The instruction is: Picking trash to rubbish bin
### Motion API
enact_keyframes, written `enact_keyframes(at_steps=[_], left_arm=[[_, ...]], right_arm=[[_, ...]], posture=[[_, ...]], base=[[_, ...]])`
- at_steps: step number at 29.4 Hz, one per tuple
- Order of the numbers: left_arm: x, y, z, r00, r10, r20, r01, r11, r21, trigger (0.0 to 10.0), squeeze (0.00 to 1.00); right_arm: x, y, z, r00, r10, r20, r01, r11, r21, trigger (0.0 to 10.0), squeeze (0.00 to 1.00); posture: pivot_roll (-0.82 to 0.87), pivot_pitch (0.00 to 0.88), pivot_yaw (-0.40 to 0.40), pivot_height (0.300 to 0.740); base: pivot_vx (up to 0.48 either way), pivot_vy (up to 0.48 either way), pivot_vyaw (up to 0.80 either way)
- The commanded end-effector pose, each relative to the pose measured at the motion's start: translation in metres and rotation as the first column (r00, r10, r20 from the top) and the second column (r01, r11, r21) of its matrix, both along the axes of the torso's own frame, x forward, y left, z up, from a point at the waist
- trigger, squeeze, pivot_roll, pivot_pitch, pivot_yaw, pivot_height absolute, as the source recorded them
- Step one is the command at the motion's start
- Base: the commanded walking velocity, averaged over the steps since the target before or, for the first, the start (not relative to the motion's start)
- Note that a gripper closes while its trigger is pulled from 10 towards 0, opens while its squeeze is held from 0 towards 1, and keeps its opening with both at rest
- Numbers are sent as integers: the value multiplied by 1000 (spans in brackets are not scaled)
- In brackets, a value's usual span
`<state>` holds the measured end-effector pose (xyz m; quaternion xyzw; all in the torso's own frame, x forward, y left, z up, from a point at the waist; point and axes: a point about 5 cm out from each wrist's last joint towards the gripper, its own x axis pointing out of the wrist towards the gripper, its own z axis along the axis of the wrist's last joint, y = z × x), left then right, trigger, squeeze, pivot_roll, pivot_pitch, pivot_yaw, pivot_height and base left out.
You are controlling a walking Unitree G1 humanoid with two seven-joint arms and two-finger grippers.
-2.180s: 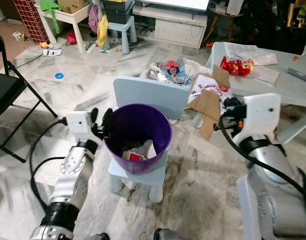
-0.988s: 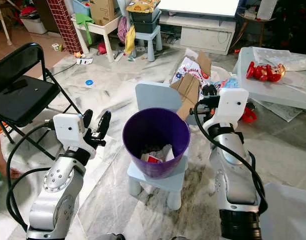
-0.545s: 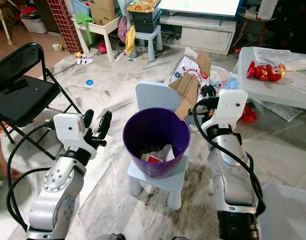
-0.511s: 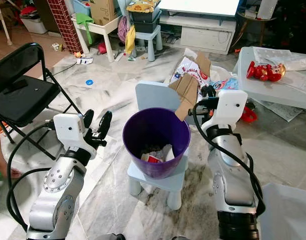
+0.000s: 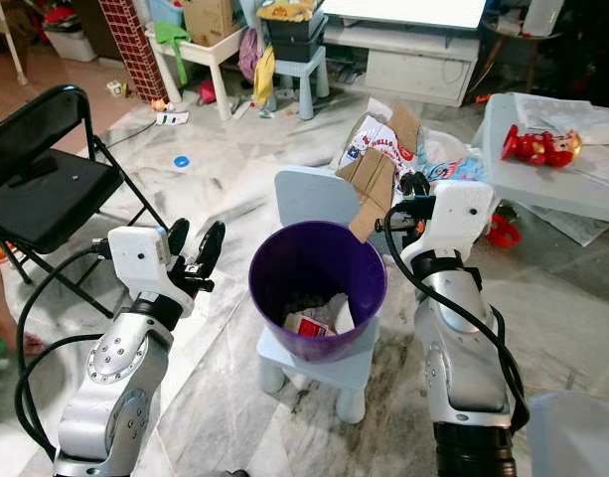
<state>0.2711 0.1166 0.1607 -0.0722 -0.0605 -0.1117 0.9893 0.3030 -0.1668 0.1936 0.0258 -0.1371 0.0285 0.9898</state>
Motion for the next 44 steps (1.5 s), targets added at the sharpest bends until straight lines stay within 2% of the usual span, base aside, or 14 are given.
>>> enact_keyframes(at_steps=[1, 17, 20, 22, 24, 35, 37, 40, 44], left_arm=[[-2, -1, 1, 1000, -8, 2, 8, 1000, 0, 10000, 0], [-3, -1, -1, 1000, -12, -7, 12, 1000, 5, 10000, 0], [-3, -2, 0, 1000, -13, -3, 13, 1000, -3, 10000, 0], [-3, -2, 2, 1000, -15, 15, 16, 999, -43, 10000, 0], [-2, -2, -1, 1000, -4, -20, 3, 1000, -18, 10000, 0], [-5, -4, -6, 999, -12, -36, 11, 999, -42, 10000, 0], [-7, -3, -11, 998, -9, -60, 7, 999, -35, 10000, 0], [-11, -2, -16, 997, -10, -82, 8, 1000, -26, 10000, 0], [-18, 1, -22, 994, -6, -108, 4, 1000, -20, 10000, 0]], right_arm=[[-2, 2, 3, 1000, 10, 16, -10, 1000, -8, 0, 0], [-3, 0, 2, 1000, 5, 16, -5, 1000, -15, 0, 0], [-3, 0, 3, 1000, 5, 16, -5, 1000, -16, 0, 0], [-3, 0, 3, 1000, 6, 16, -6, 1000, -17, 0, 0], [-3, 0, 3, 1000, 6, 17, -6, 1000, -20, 0, 0], [-4, -1, 2, 1000, 25, 7, -24, 999, -44, 0, 0], [-6, 0, -5, 998, 60, -27, -62, 994, -95, 0, 0], [-9, -2, -13, 993, 86, -78, -95, 988, -125, 0, 0], [-19, -5, -27, 975, 151, -163, -167, 981, -93, 0, 0]], posture=[[75, 117, 31, 740], [74, 117, 32, 740], [73, 115, 32, 740], [73, 114, 31, 740], [73, 114, 29, 740], [68, 117, 20, 740], [65, 121, 17, 740], [65, 125, 14, 740], [62, 132, 10, 740]], base=[[341, 0, 0], [342, 0, 0], [341, 0, 0], [345, 0, 0], [0, 0, 0], [0, 0, 0], [0, 0, 0], [0, 0, 0], [0, 0, 0]])
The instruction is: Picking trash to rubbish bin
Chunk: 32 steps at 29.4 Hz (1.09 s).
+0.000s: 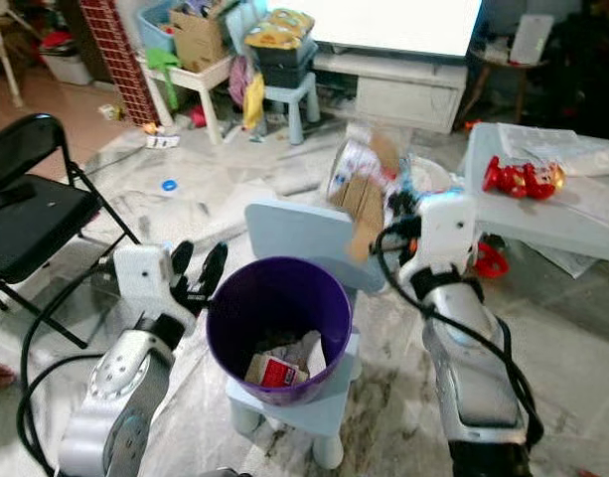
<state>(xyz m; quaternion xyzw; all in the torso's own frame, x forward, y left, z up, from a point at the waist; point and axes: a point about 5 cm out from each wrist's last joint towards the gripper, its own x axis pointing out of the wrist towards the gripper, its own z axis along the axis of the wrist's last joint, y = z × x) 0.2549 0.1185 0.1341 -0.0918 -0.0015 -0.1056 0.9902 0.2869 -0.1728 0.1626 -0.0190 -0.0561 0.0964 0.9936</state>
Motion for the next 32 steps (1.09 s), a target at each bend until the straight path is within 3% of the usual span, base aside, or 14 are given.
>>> enact_keyframes(at_steps=[1, 7, 8, 11, 13, 14, 19, 30, 31, 32], left_arm=[[-3, -1, 4, 1000, -5, 8, 5, 1000, 5, 10000, 0], [-19, 5, -4, 999, -13, -41, 14, 1000, 20, 10000, 0], [-29, 11, -9, 998, -8, -67, 11, 999, 39, 10000, 0], [-39, 17, -14, 995, 3, -96, 2, 999, 54, 10000, 0], [-43, 20, -15, 994, 14, -106, -7, 998, 66, 10000, 0], [-46, 22, -16, 993, 24, -114, -16, 997, 70, 10000, 0], [-49, 20, -13, 993, 30, -115, -23, 998, 61, 10000, 0], [-67, 28, -16, 987, 41, -158, -29, 996, 80, 10000, 0], [-68, 28, -17, 986, 42, -162, -30, 996, 81, 10000, 0], [-68, 28, -17, 986, 43, -163, -30, 996, 82, 10000, 0]], right_arm=[[-5, 2, 1, 998, 55, -19, -54, 998, 13, 0, 0], [-17, 13, -16, 979, 158, -126, -154, 987, 42, 0, 0], [-18, 20, -20, 970, 189, -151, -179, 981, 78, 0, 0], [-17, 32, -26, 954, 230, -192, -212, 971, 108, 0, 0], [-16, 41, -32, 932, 275, -237, -257, 961, 105, 0, 0], [-17, 54, -39, 895, 346, -281, -325, 938, 119, 0, 0], [-13, 73, -51, 848, 412, -333, -399, 910, 109, 0, 0], [7, 85, -53, 891, 357, -281, -338, 934, 118, 0, 0], [7, 86, -55, 890, 358, -282, -338, 934, 118, 6706, 0], [8, 87, -55, 890, 358, -281, -338, 934, 117, 6706, 0]], posture=[[61, 132, 9, 740], [67, 137, 7, 740], [71, 137, 7, 740], [82, 137, 6, 740], [95, 137, 4, 740], [104, 136, 1, 740], [116, 133, -4, 740], [159, 134, -7, 740], [161, 133, -8, 740], [161, 133, -8, 740]], base=[[0, 0, 0], [0, 0, 0], [0, 0, 0], [0, 0, 0], [0, 0, 0], [0, 0, 0], [0, 0, 0], [0, 0, 0], [0, 0, 0], [0, 0, 0]])
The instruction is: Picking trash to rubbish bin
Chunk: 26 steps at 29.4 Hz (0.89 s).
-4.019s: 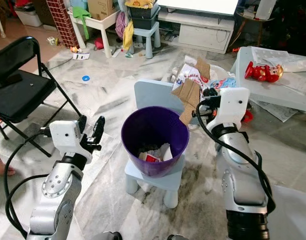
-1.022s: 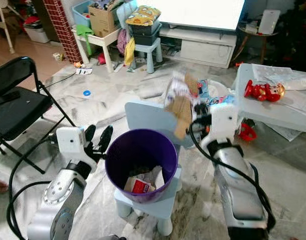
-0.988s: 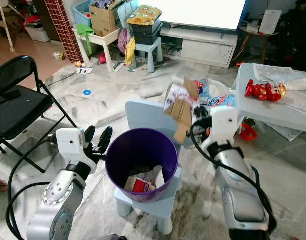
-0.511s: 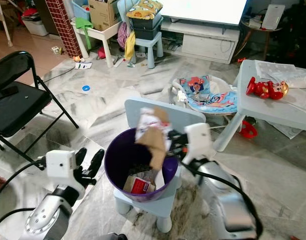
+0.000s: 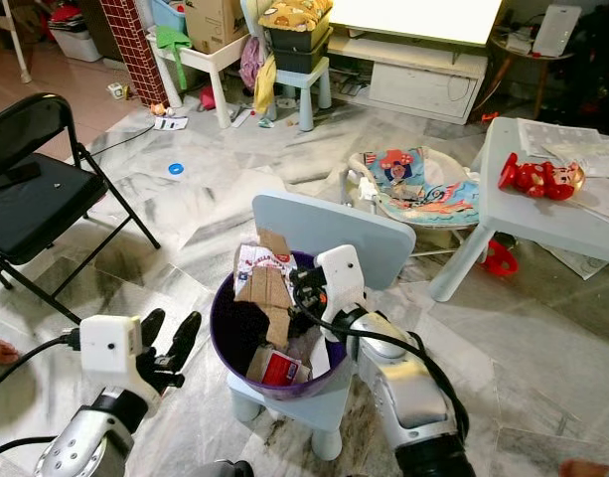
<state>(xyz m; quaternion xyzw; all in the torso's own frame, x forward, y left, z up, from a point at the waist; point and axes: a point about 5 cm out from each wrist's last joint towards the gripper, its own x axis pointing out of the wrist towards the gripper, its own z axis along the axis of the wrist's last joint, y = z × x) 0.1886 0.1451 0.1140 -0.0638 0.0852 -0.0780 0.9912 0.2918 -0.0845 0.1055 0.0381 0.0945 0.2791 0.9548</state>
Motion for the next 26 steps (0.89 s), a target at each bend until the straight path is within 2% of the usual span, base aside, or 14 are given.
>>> enact_keyframes(at_steps=[1, 7, 15, 20, 22, 25, 26], left_arm=[[-2, 1, 3, 1000, -3, 4, 3, 1000, 5, 10000, 0], [-2, 0, 3, 1000, -7, -4, 7, 1000, 7, 10000, 0], [9, 0, 8, 1000, -9, 23, 8, 1000, 20, 10000, 0], [23, 1, 14, 998, 22, 58, -25, 999, 45, 10000, 0], [41, -2, 21, 994, 55, 92, -60, 997, 48, 10000, 0], [46, -4, 24, 993, 57, 102, -61, 997, 39, 10000, 0], [50, -8, 26, 993, 43, 113, -47, 998, 29, 10000, 0]], right_arm=[[3, -1, 1, 1000, -16, 5, 16, 1000, 12, 10000, 1000], [5, -5, 0, 998, -45, 38, 44, 999, 22, 10000, 1000], [6, -18, 8, 990, -100, 99, 98, 995, 24, 10000, 1000], [7, -29, 23, 976, -143, 166, 138, 989, 43, 10000, 1000], [8, -46, 44, 947, -205, 249, 197, 979, 57, 10000, 1000], [8, -53, 51, 932, -230, 279, 222, 973, 63, 10000, 1000], [7, -61, 58, 919, -257, 298, 248, 966, 66, 10000, 1000]], posture=[[161, 133, -8, 740], [151, 132, -4, 740], [133, 124, -3, 740], [114, 114, -3, 740], [89, 102, -1, 740], [89, 102, -1, 740], [76, 96, 1, 740]], base=[[0, 0, 0], [0, 0, 0], [0, 0, 0], [0, 0, 0], [0, 0, 0], [0, 0, 0], [0, 0, 0]])
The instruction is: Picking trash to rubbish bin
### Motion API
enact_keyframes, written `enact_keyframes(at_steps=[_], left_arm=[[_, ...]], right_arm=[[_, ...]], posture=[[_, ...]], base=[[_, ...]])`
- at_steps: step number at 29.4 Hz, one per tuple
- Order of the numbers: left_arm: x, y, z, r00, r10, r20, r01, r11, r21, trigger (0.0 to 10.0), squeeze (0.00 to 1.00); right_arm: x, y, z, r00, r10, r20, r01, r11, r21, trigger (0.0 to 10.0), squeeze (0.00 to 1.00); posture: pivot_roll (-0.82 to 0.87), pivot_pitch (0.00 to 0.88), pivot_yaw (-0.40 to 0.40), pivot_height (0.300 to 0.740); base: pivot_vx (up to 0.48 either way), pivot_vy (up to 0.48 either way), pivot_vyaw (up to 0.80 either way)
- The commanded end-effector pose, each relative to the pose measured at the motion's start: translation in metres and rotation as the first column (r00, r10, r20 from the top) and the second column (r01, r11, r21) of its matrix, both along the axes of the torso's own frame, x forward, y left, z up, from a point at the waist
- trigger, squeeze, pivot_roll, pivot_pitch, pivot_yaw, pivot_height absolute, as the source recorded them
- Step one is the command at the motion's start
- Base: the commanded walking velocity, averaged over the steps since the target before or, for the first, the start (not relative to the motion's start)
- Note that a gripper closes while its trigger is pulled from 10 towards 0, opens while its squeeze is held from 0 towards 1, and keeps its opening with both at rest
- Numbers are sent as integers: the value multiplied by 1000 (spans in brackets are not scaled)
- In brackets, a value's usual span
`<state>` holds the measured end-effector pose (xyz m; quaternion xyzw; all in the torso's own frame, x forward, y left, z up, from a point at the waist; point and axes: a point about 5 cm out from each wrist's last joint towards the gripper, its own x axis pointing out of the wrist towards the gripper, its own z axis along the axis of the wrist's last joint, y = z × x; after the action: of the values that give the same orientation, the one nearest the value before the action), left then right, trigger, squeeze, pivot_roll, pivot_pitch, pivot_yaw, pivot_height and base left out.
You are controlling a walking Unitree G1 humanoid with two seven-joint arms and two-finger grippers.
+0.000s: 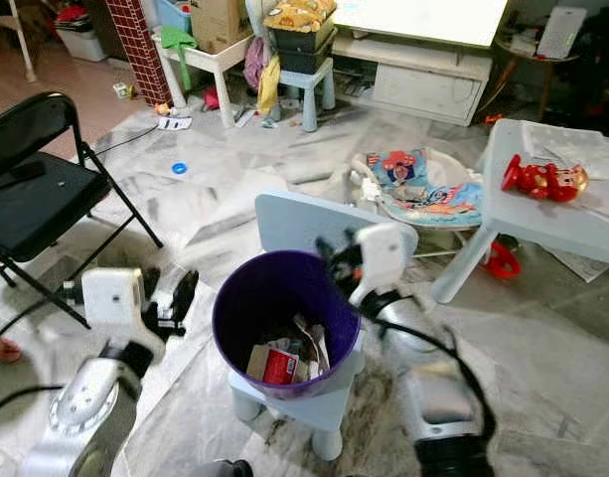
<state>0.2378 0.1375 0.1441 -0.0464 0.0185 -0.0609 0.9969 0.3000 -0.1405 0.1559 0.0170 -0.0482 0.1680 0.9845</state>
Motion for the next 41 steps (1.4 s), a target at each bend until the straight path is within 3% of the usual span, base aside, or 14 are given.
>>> enact_keyframes(at_steps=[1, 6, 10, 15, 16, 18, 19, 41], left_arm=[[3, -3, -4, 1000, -2, -15, 2, 1000, -2, 10000, 0], [6, -6, -3, 1000, -9, -11, 9, 1000, -7, 10000, 0], [16, -11, 2, 1000, -19, 14, 20, 999, -40, 10000, 0], [21, -18, 4, 998, -52, 23, 54, 997, -63, 10000, 0], [23, -19, 4, 998, -58, 24, 59, 996, -70, 10000, 0], [24, -20, 4, 998, -59, 24, 60, 996, -71, 10000, 0], [24, -20, 4, 998, -60, 24, 62, 995, -76, 10000, 0], [30, -23, 8, 997, -72, 33, 76, 987, -145, 10000, 0]], right_arm=[[-2, -10, 12, 998, -43, 43, 42, 999, 3, 10000, 1000], [-3, -16, 16, 996, -67, 61, 68, 998, -7, 10000, 1000], [-9, -36, 27, 985, -149, 87, 152, 988, -35, 10000, 1000], [-12, -39, 28, 984, -160, 83, 164, 986, -40, 10000, 980], [-14, -40, 29, 982, -168, 82, 172, 984, -44, 10000, 75], [-14, -40, 29, 982, -170, 82, 174, 984, -45, 10000, 75], [-15, -40, 29, 982, -171, 82, 175, 984, -45, 10000, 0], [-16, -42, 30, 983, -178, 53, 181, 982, -57, 10000, 0]], posture=[[59, 90, 2, 740], [59, 90, 2, 740], [19, 84, 13, 740], [6, 83, 17, 740], [-1, 83, 19, 740], [-1, 83, 19, 740], [-2, 83, 19, 740], [-9, 93, 9, 740]], base=[[0, 0, 0], [0, 0, 0], [0, 0, -428], [0, 0, -160], [0, 0, 0], [0, 0, 0], [0, 0, 0], [0, 0, -727]])
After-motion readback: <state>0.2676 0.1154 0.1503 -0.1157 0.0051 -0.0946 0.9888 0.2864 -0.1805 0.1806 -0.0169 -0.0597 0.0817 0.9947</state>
